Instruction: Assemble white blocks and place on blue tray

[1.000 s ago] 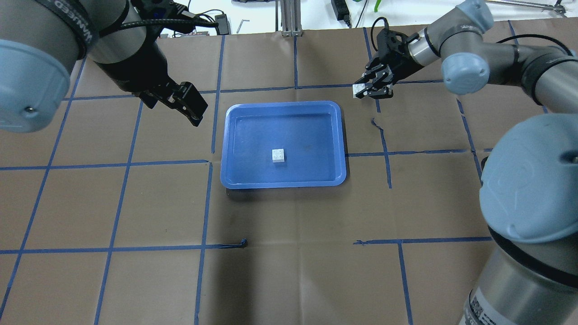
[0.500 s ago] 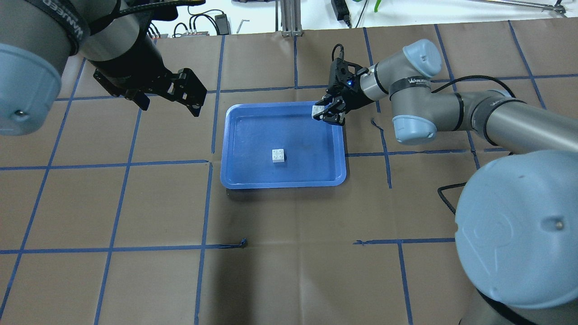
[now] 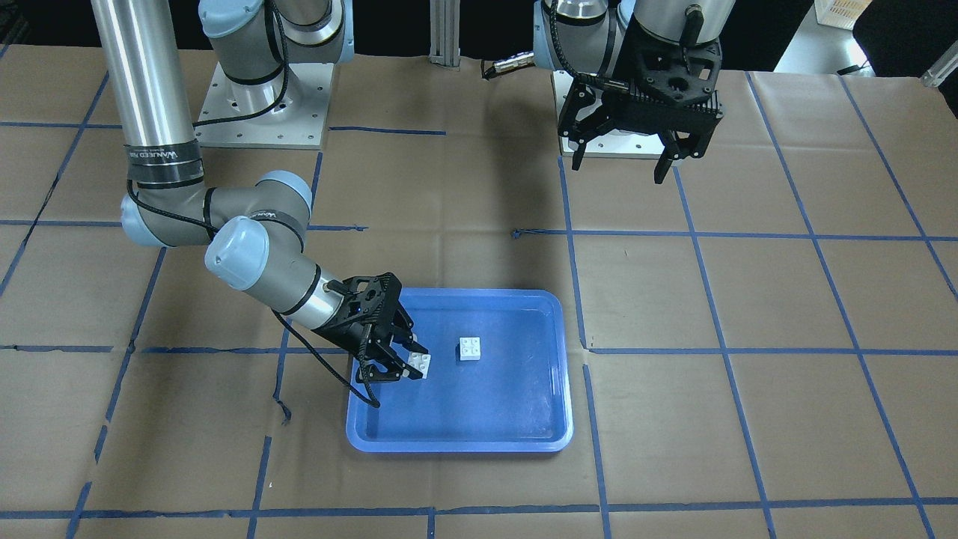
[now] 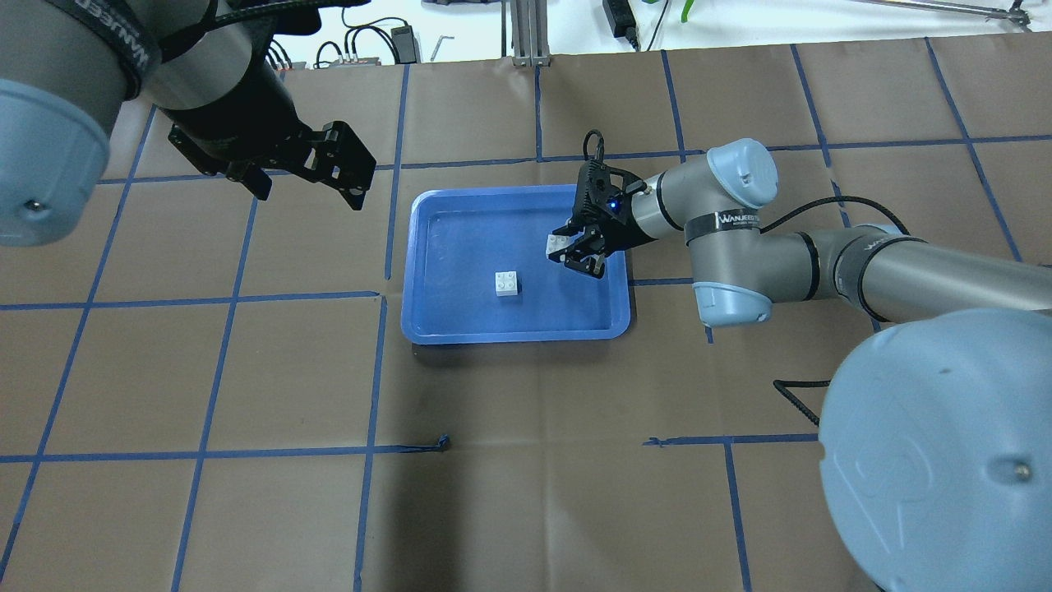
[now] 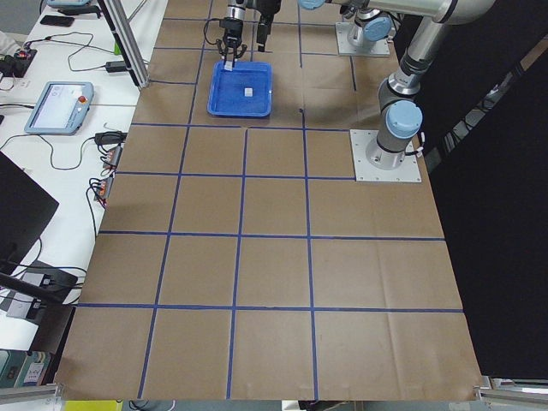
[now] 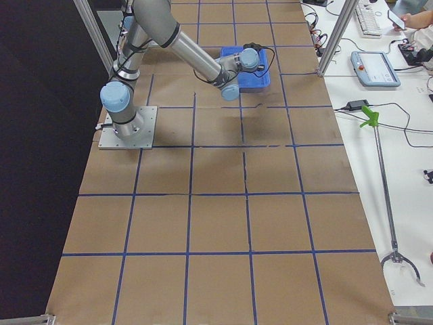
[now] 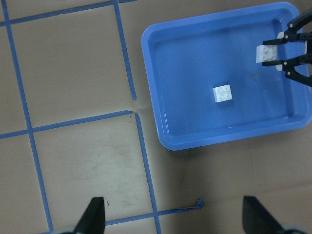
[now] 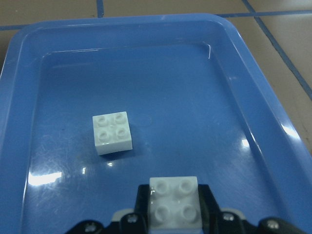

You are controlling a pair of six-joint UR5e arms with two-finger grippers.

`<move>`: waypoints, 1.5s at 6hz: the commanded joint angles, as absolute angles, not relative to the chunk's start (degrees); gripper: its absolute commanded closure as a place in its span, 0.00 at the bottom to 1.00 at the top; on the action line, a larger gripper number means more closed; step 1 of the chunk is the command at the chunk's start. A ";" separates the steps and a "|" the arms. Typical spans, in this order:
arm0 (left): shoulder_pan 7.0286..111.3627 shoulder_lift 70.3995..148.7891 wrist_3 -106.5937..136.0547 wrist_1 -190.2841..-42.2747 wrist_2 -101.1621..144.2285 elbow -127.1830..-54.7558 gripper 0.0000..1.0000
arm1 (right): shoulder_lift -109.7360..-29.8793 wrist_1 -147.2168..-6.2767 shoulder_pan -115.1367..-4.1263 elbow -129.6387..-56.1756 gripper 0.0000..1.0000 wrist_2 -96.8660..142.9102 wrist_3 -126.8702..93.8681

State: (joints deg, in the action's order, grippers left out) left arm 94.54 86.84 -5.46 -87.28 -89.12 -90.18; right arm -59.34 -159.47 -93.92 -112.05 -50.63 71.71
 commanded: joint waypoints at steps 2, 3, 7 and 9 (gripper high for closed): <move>94.48 86.84 -5.45 -87.01 -89.12 -90.09 0.01 | -58.01 -162.15 -96.50 -112.85 0.80 -50.62 71.63; 94.48 86.84 -5.45 -87.01 -89.03 -90.09 0.01 | -57.49 -162.25 -97.20 -112.85 0.80 -50.62 71.63; 94.22 86.92 -5.45 -85.34 -89.12 -90.09 0.01 | -56.69 -162.77 -98.44 -112.94 0.80 -50.71 71.63; 94.22 86.92 -5.45 -84.91 -89.12 -90.17 0.01 | -56.69 -162.77 -98.44 -113.03 0.80 -50.71 71.63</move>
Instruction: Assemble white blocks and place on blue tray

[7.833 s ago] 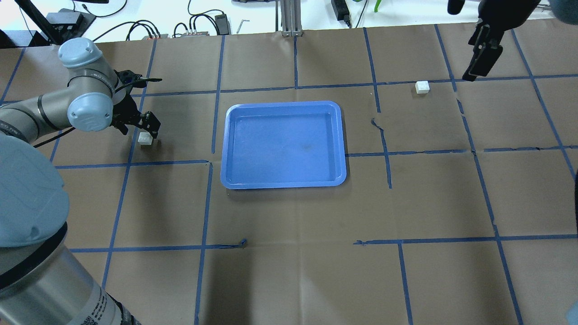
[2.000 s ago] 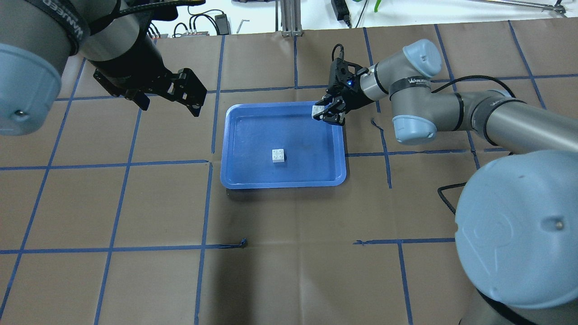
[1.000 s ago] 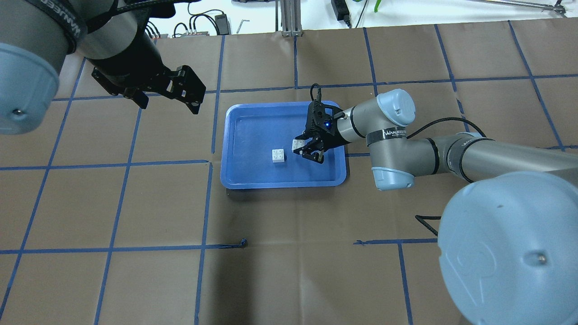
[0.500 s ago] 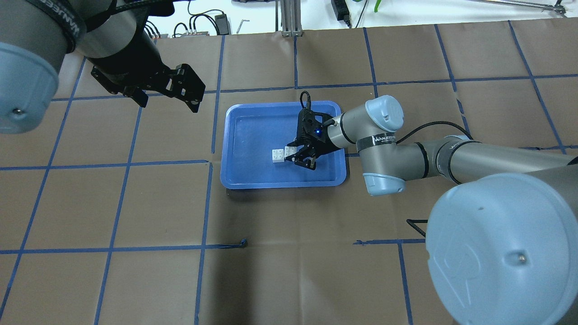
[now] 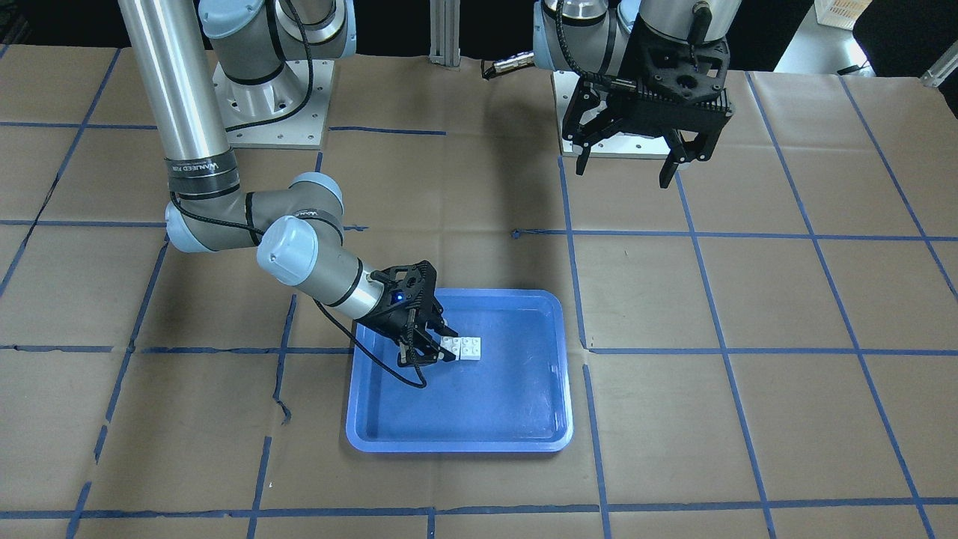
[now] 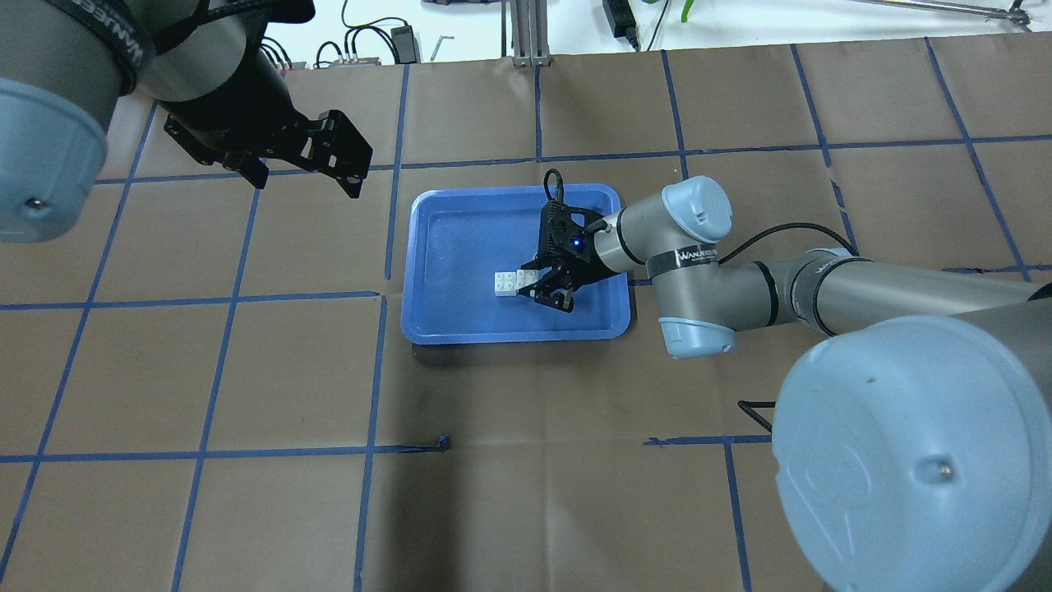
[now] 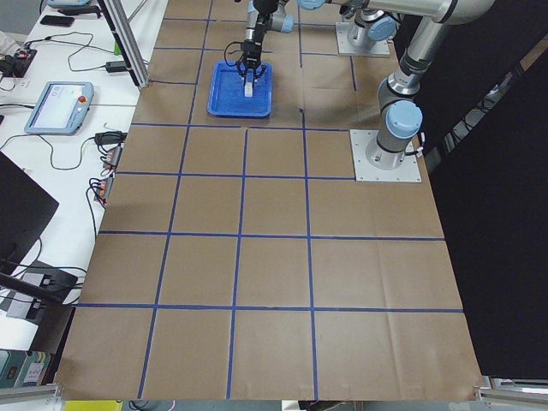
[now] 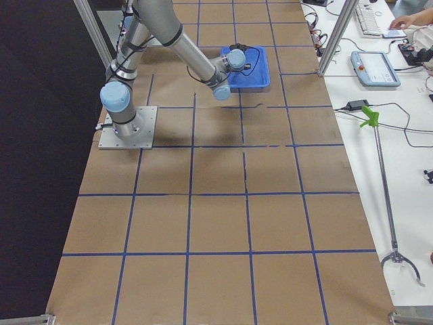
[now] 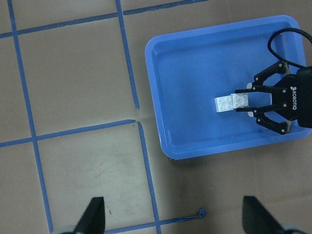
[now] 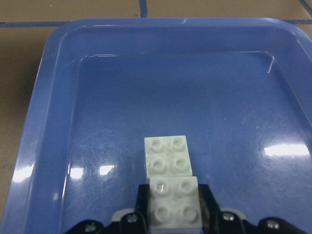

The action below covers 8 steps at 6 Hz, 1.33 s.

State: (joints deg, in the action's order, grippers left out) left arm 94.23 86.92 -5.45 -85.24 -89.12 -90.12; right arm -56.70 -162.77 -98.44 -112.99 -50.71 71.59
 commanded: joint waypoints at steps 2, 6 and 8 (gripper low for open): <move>93.52 87.01 -5.45 -84.73 -89.12 -90.26 0.01 | -56.60 -162.69 -98.44 -113.03 0.80 -50.63 71.54; 89.74 86.40 -6.85 -84.73 -88.68 -89.82 0.01 | -56.60 -162.77 -98.44 -113.03 0.80 -50.54 71.63; 89.82 86.14 -7.03 -84.73 -87.90 -89.82 0.01 | -56.25 -162.86 -98.44 -112.94 0.80 -49.49 71.72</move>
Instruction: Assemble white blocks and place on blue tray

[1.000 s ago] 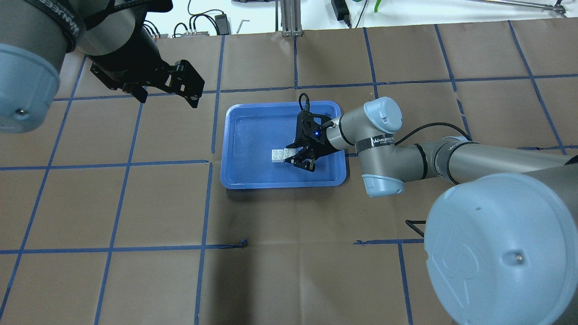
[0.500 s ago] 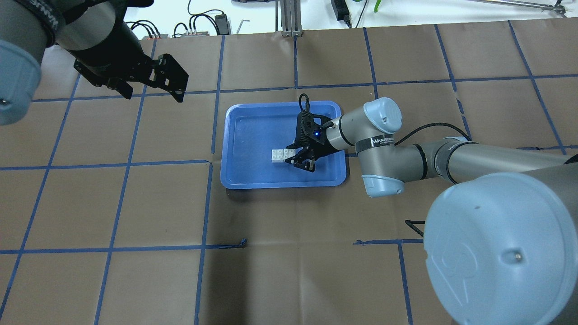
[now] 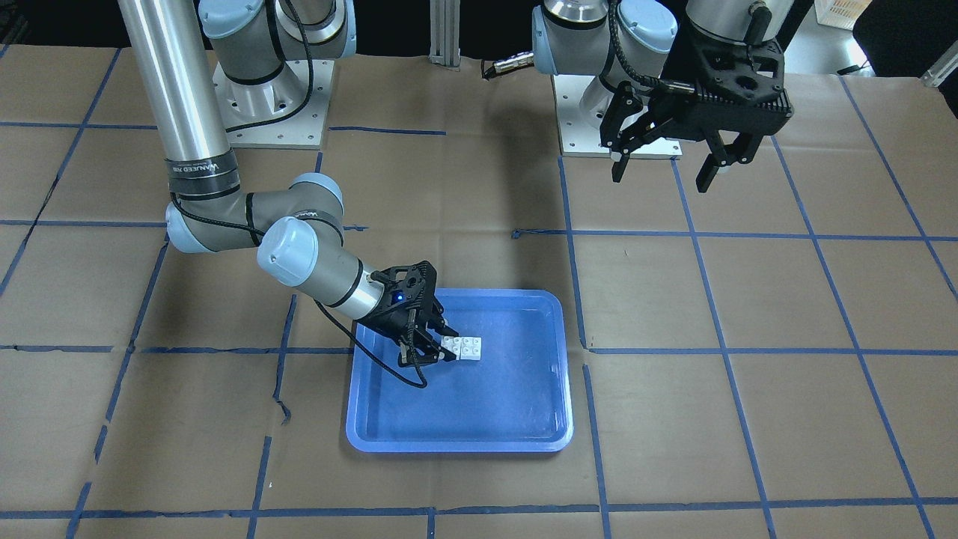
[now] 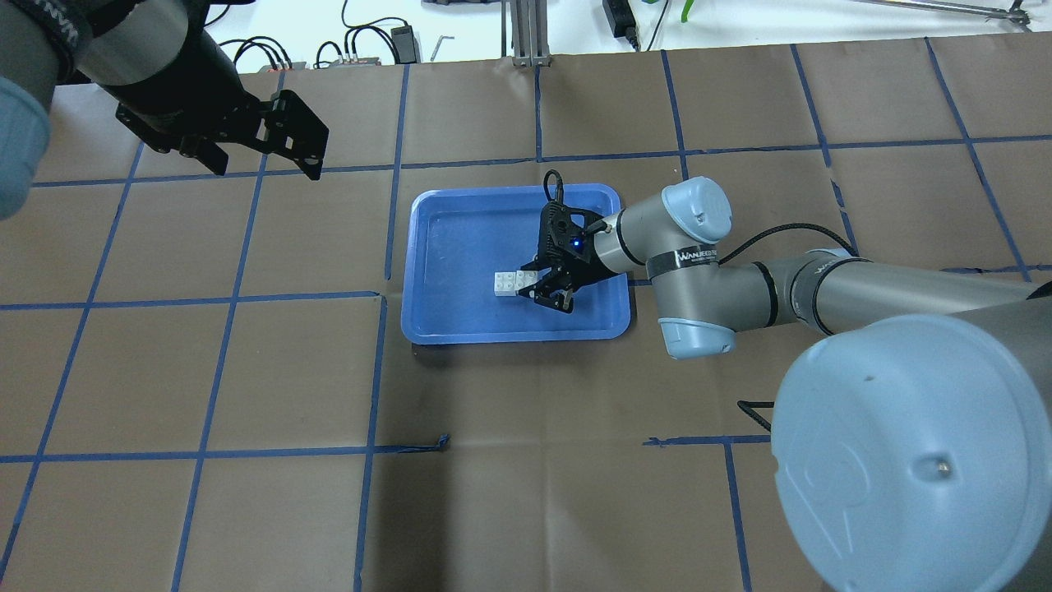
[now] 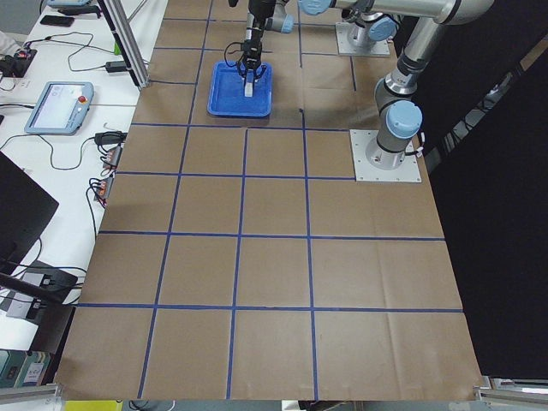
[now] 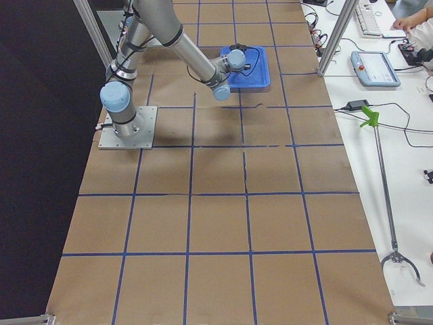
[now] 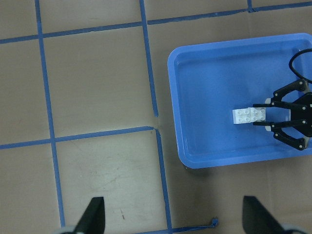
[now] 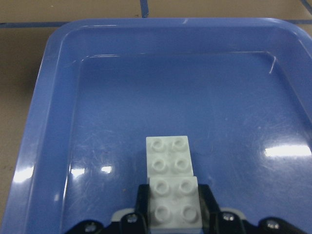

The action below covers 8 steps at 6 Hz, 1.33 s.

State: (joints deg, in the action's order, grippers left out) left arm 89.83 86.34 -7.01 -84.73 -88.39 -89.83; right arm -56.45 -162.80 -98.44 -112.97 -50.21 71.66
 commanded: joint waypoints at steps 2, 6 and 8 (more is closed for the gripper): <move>89.91 85.87 -6.51 -84.73 -86.57 -89.82 0.01 | -55.46 -163.04 -98.44 -112.76 0.80 -48.96 71.81; 89.21 85.78 -6.15 -85.60 -86.75 -89.38 0.01 | -55.46 -162.69 -98.44 -112.85 0.80 -49.30 71.63; 89.30 85.78 -6.15 -85.87 -86.57 -89.38 0.01 | -55.46 -162.86 -98.44 -112.76 0.80 -49.13 71.63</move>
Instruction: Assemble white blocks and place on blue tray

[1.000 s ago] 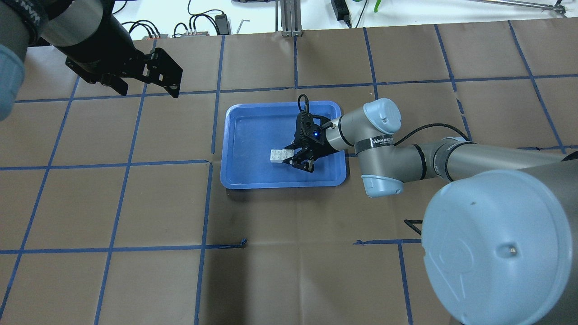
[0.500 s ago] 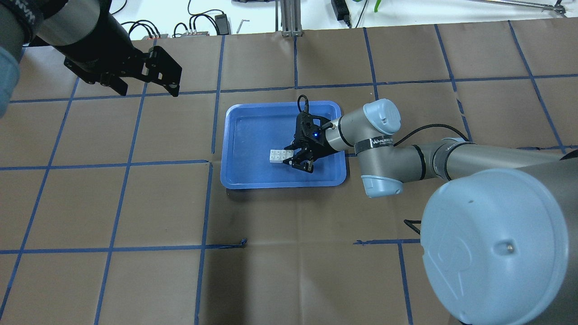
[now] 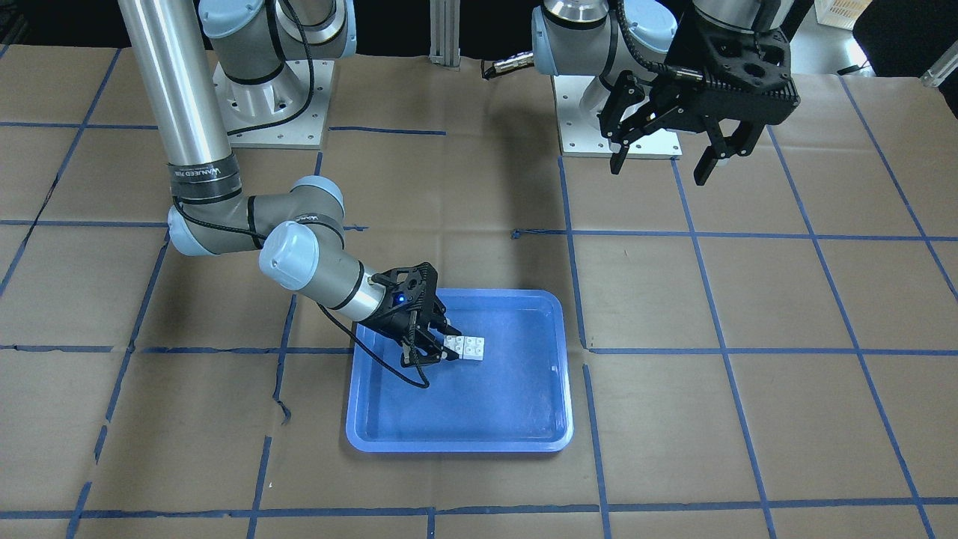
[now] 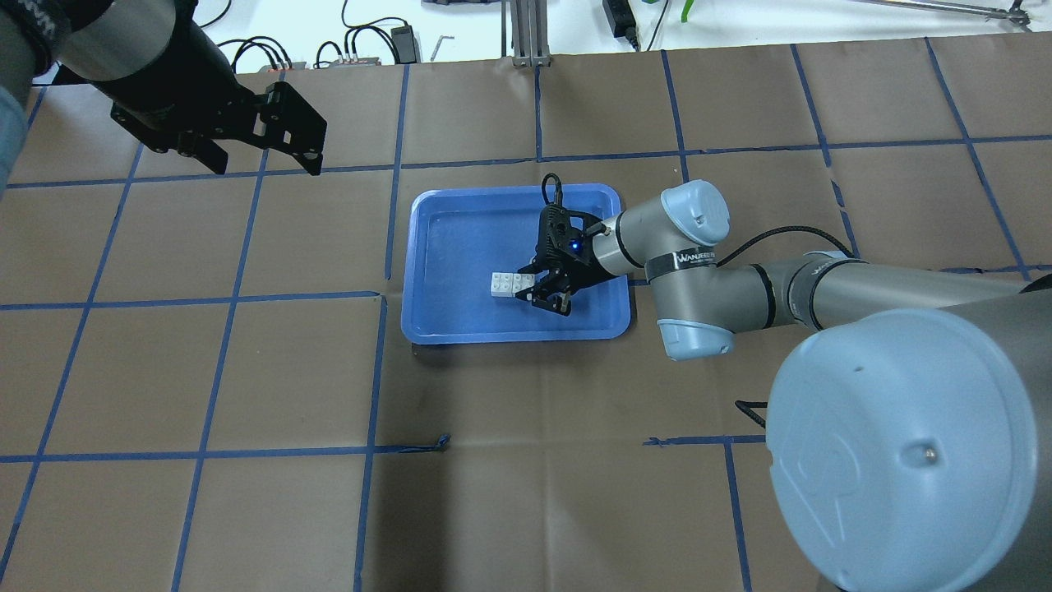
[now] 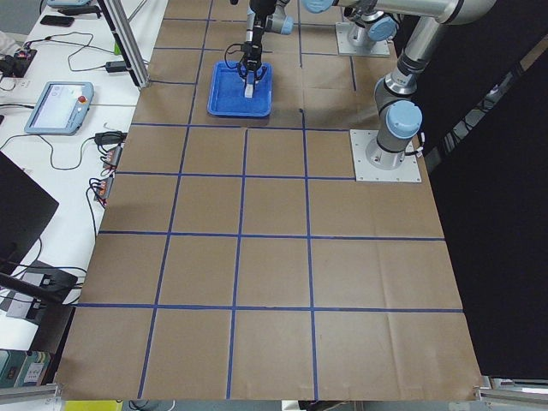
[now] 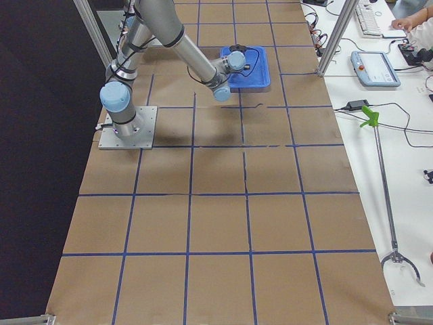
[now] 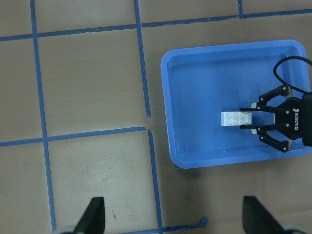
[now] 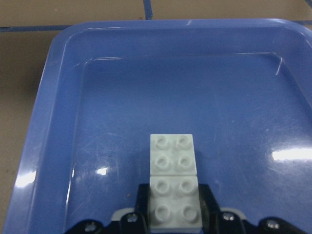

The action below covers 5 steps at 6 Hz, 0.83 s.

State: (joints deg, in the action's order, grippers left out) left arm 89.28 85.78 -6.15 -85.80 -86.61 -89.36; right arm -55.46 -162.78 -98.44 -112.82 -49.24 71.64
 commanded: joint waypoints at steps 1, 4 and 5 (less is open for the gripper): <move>89.38 85.78 -6.15 -85.87 -86.57 -89.38 0.01 | -55.46 -163.38 -98.44 -112.68 0.80 -48.96 71.72; 89.38 85.69 -6.15 -85.78 -86.48 -89.30 0.01 | -55.37 -163.39 -98.44 -112.76 0.71 -48.78 71.63; 89.38 85.69 -6.15 -85.78 -86.48 -89.30 0.01 | -55.28 -163.30 -98.44 -112.85 0.71 -48.87 71.63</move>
